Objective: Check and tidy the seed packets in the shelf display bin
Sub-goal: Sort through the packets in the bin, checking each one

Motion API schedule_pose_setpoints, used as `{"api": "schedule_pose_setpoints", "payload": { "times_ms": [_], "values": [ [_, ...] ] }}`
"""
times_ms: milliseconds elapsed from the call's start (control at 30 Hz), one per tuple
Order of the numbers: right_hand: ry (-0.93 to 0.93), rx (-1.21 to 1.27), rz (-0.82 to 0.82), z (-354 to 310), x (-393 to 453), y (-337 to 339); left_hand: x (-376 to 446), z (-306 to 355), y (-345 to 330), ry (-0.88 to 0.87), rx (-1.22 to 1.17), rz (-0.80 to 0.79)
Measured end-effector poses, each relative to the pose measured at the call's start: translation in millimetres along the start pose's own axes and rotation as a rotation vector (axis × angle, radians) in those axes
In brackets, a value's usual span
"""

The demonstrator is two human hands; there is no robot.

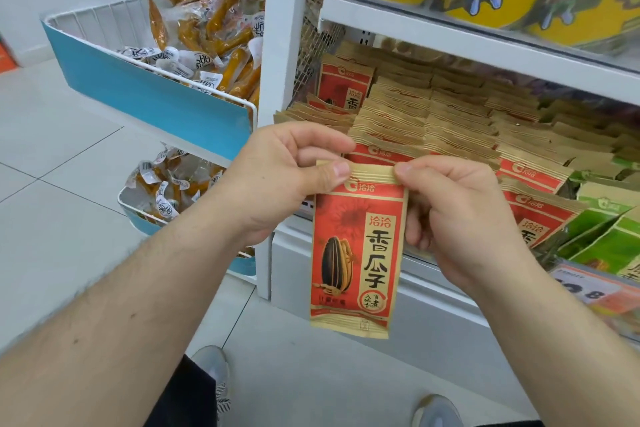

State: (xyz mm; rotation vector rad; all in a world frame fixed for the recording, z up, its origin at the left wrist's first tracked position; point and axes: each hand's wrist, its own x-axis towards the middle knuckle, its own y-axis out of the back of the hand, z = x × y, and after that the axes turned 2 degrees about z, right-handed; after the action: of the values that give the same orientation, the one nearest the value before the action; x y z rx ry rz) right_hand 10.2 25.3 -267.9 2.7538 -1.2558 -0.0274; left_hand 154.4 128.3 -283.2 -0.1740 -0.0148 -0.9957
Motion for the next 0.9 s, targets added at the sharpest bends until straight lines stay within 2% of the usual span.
{"api": "schedule_pose_setpoints", "payload": {
  "times_ms": [333, 500, 567, 667, 800, 900],
  "values": [
    [-0.009, -0.002, 0.008, 0.5, 2.3, 2.8, 1.6, -4.0, -1.6, 0.027, -0.036, -0.010],
    [-0.052, 0.107, 0.083, -2.0, 6.0, 7.7, -4.3, -8.9, 1.8, 0.137, 0.006, -0.186],
    [-0.053, 0.134, 0.081, -1.4, 6.7, 10.0, -5.5, -11.9, 0.2, 0.133, 0.019, -0.164],
    [-0.031, 0.015, -0.036, 3.3, 5.9, 14.6, -3.9, -12.6, -0.3, 0.110, 0.008, -0.073],
    [-0.109, -0.207, -0.363, 10.4, 2.0, 24.7, -2.2, -7.6, 0.9, 0.080, -0.093, 0.050],
    [-0.145, -0.120, -0.426, 17.2, 2.8, 27.7, -4.8, -4.3, 1.6, 0.114, -0.106, -0.002]
  ]
}}
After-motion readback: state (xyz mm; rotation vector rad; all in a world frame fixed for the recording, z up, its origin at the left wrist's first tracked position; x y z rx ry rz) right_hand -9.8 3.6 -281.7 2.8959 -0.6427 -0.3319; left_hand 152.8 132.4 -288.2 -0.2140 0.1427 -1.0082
